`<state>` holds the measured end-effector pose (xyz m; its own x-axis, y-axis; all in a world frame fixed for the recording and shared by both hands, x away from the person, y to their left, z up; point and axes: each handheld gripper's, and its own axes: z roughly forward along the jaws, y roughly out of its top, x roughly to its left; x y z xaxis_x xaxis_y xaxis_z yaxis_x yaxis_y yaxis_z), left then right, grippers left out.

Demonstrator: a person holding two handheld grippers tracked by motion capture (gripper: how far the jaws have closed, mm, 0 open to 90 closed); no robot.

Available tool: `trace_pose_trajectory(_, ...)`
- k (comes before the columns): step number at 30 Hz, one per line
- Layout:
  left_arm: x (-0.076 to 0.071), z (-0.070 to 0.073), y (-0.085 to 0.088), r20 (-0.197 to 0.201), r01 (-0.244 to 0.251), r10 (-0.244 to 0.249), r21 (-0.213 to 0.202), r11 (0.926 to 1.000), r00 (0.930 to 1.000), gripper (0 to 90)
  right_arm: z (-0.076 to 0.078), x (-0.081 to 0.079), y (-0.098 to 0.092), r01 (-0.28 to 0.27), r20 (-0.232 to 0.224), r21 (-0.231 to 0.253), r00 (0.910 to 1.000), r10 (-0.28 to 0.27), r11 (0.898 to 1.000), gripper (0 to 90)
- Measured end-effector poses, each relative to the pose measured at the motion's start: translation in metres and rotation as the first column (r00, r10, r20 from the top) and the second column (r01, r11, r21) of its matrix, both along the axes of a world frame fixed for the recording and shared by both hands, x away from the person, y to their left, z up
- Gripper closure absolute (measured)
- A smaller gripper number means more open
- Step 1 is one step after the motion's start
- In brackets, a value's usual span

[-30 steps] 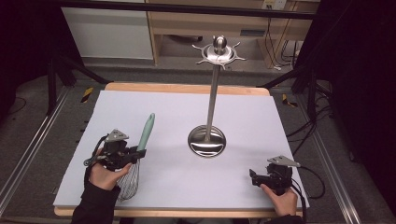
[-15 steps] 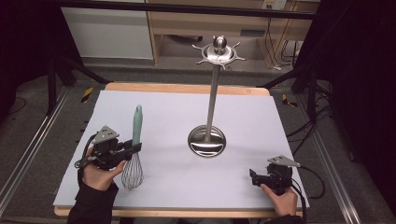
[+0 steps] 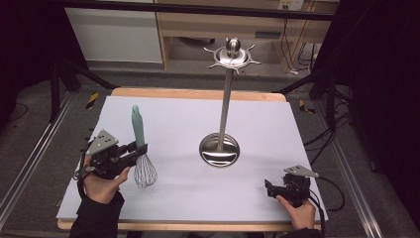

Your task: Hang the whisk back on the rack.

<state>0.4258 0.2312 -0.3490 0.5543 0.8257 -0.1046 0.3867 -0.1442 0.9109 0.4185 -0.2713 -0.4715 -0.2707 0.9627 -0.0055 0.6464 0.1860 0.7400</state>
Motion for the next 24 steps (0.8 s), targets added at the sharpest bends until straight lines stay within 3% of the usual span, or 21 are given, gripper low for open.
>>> trace_pose_trajectory(13,-0.003,0.017,-0.004,0.068,0.019,-0.018,-0.017,0.9997,0.9975,69.0,0.000,0.000,0.000,0.005,0.002,0.002,1.0000,-0.005,1.000,6.6)
trace_pose_trajectory(24,0.002,0.031,-0.015,0.095,0.053,-0.049,-0.037,0.9979,0.9943,69.0,0.000,0.000,0.000,0.005,0.006,0.003,1.0000,-0.005,1.000,6.7)
